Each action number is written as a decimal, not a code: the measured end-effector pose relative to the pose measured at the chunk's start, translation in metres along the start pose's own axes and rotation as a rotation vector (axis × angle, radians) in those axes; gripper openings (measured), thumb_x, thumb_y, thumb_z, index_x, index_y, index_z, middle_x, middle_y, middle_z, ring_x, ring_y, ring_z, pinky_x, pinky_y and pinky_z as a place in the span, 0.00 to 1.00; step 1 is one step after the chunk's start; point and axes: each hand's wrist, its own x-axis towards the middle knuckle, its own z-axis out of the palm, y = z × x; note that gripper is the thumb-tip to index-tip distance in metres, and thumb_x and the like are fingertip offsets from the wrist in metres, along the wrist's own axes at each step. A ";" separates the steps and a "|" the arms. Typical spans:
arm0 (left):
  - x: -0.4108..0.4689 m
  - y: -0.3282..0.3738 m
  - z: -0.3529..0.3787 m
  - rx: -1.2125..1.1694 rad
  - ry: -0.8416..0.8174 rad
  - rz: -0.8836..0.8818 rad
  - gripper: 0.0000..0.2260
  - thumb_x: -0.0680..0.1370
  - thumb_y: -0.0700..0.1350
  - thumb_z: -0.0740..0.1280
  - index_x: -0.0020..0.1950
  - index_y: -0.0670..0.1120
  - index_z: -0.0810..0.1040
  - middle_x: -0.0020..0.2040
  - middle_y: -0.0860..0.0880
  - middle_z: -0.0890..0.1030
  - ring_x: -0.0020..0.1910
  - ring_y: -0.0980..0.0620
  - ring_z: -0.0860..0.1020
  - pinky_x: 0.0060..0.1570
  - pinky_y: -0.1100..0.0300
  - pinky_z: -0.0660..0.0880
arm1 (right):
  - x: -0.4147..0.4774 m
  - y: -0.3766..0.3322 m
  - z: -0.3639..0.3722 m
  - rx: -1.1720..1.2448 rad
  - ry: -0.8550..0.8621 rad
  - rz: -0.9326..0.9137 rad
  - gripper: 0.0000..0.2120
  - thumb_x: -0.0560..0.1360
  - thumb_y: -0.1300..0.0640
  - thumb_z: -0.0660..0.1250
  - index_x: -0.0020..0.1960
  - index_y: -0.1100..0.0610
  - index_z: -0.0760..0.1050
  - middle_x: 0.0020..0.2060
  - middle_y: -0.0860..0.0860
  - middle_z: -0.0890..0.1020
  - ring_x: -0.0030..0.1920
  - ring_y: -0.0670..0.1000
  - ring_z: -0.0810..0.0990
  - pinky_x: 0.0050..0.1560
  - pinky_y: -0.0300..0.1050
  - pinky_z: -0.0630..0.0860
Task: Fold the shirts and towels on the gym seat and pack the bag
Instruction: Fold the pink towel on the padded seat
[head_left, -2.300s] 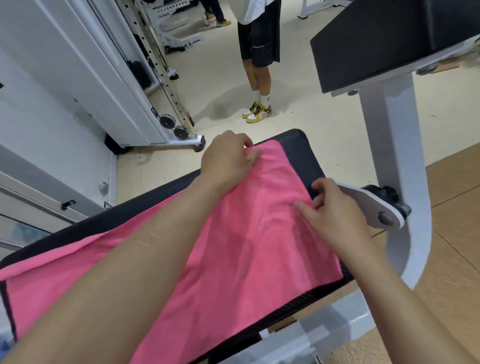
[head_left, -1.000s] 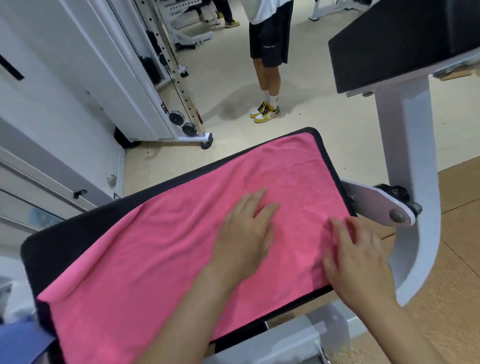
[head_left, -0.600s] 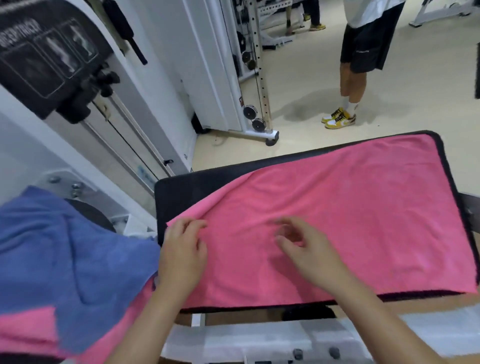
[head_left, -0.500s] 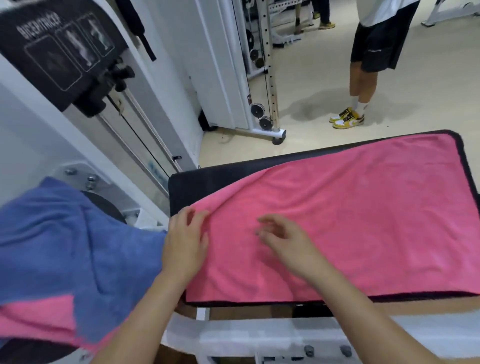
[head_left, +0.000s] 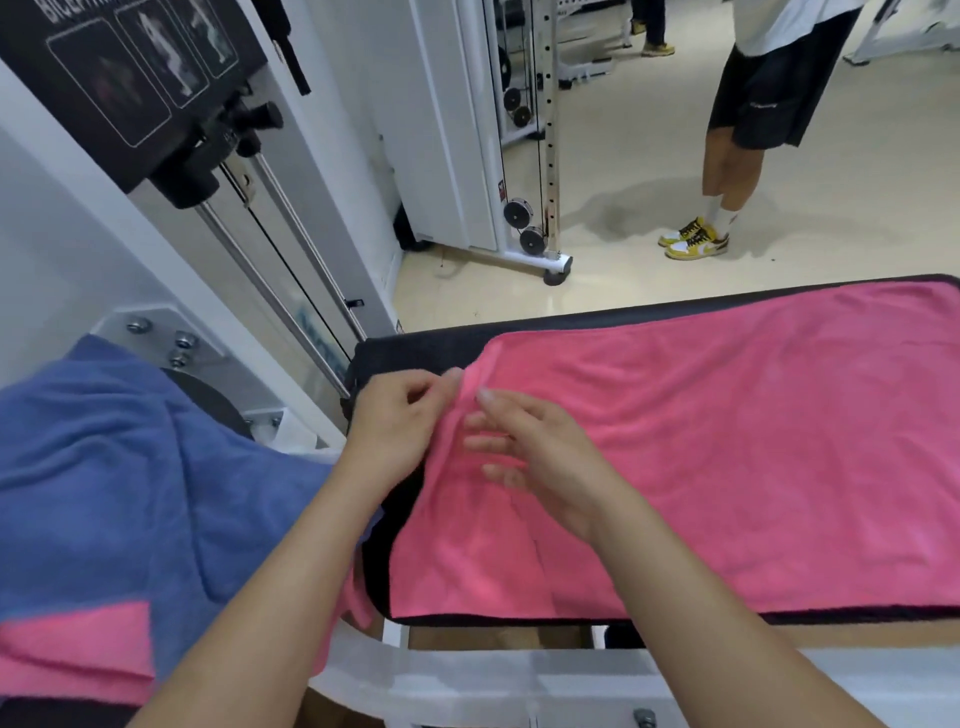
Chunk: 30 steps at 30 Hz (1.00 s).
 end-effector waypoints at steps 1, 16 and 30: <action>-0.009 0.009 0.004 -0.031 -0.063 0.010 0.20 0.80 0.52 0.65 0.28 0.48 0.76 0.23 0.56 0.69 0.25 0.59 0.64 0.29 0.59 0.62 | -0.003 -0.003 0.000 0.013 -0.006 -0.028 0.13 0.76 0.48 0.69 0.52 0.57 0.77 0.41 0.50 0.76 0.39 0.46 0.73 0.40 0.41 0.70; -0.026 0.093 0.023 0.260 -0.420 0.450 0.20 0.75 0.36 0.64 0.60 0.57 0.80 0.52 0.60 0.82 0.47 0.64 0.77 0.50 0.67 0.74 | -0.041 -0.021 -0.039 -0.786 0.356 -0.532 0.10 0.72 0.62 0.65 0.45 0.53 0.84 0.37 0.47 0.85 0.37 0.48 0.80 0.41 0.48 0.77; -0.002 0.159 0.076 0.082 -0.296 0.384 0.03 0.75 0.47 0.73 0.47 0.51 0.82 0.41 0.55 0.80 0.39 0.58 0.75 0.42 0.63 0.73 | -0.109 0.007 -0.122 -0.166 0.205 -0.279 0.04 0.77 0.59 0.69 0.51 0.56 0.80 0.39 0.51 0.84 0.40 0.50 0.82 0.45 0.48 0.78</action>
